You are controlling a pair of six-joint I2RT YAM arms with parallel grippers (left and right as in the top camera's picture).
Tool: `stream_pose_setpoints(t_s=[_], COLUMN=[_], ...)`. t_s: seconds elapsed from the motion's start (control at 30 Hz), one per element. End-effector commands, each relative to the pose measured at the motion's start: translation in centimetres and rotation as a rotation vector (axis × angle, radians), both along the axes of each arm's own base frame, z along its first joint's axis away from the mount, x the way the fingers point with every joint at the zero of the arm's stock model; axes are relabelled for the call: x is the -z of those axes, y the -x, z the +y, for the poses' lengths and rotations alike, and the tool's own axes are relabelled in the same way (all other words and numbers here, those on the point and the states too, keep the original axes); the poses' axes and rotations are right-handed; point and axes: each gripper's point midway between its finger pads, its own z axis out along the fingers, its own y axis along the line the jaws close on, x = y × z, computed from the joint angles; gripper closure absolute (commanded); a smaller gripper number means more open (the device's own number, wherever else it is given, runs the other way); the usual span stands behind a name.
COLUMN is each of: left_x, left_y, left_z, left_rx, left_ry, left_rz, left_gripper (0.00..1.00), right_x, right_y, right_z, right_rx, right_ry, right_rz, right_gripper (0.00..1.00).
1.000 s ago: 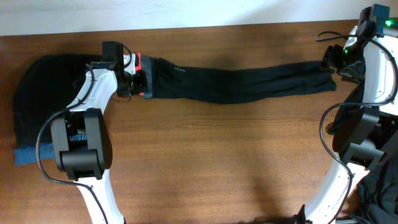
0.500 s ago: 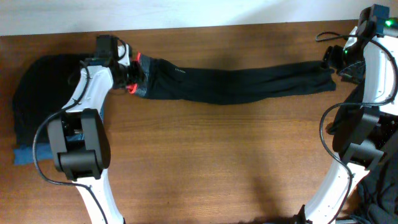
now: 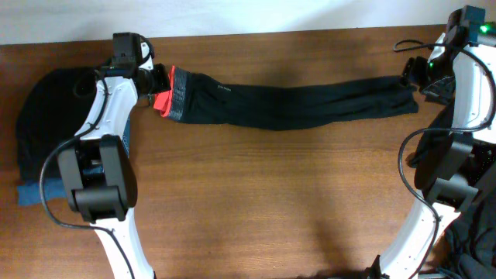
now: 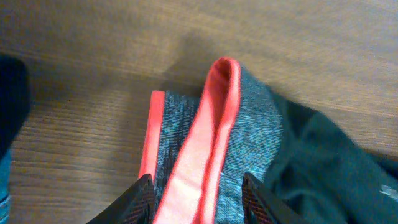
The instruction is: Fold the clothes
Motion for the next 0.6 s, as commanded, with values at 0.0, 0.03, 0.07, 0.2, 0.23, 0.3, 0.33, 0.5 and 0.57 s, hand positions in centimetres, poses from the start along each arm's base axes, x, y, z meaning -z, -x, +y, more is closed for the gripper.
stream_pose_setpoints(t_s=[0.0,0.03,0.07,0.2,0.23,0.3,0.33,0.5,0.57], left_x=[3.2,3.6,3.7,3.8,3.9,4.0,4.1,4.2,4.2], left_y=[-0.1,0.0,0.0,0.2,0.3,0.8,1.0,1.3,1.2], left_z=[0.5,0.3,0.0,-1.0,-1.1,-1.5,-1.6,-1.5,-1.3], left_rx=[-0.011,-0.008,0.001,0.030,0.035,0.044,0.047,0.045,0.041], left_ry=[-0.017,-0.012,0.001,0.051,0.059,0.078,0.084,0.085,0.083], left_rz=[0.050,0.057,0.059,0.067,0.073,0.094,0.102,0.116,0.111], left_gripper=[0.55,0.55,0.55,0.55,0.55,0.55,0.55,0.54,0.54], right_x=[-0.5,-0.5,-0.5,-0.5,-0.5,-0.5,-0.5,-0.5,-0.5], right_y=[0.2,0.2,0.2,0.2,0.2,0.2,0.2,0.2,0.2], right_z=[0.1,0.1,0.1,0.1,0.1,0.1,0.1,0.1,0.1], right_rx=[-0.002,-0.001,-0.002,-0.001,-0.001,-0.001,-0.001,-0.002,-0.001], right_ry=[0.010,0.010,0.010,0.010,0.010,0.010,0.010,0.010,0.010], right_rz=[-0.001,-0.001,-0.001,-0.002,-0.002,-0.002,-0.001,-0.002,-0.001], right_gripper=[0.23,0.23,0.24,0.24,0.23,0.23,0.23,0.23,0.23])
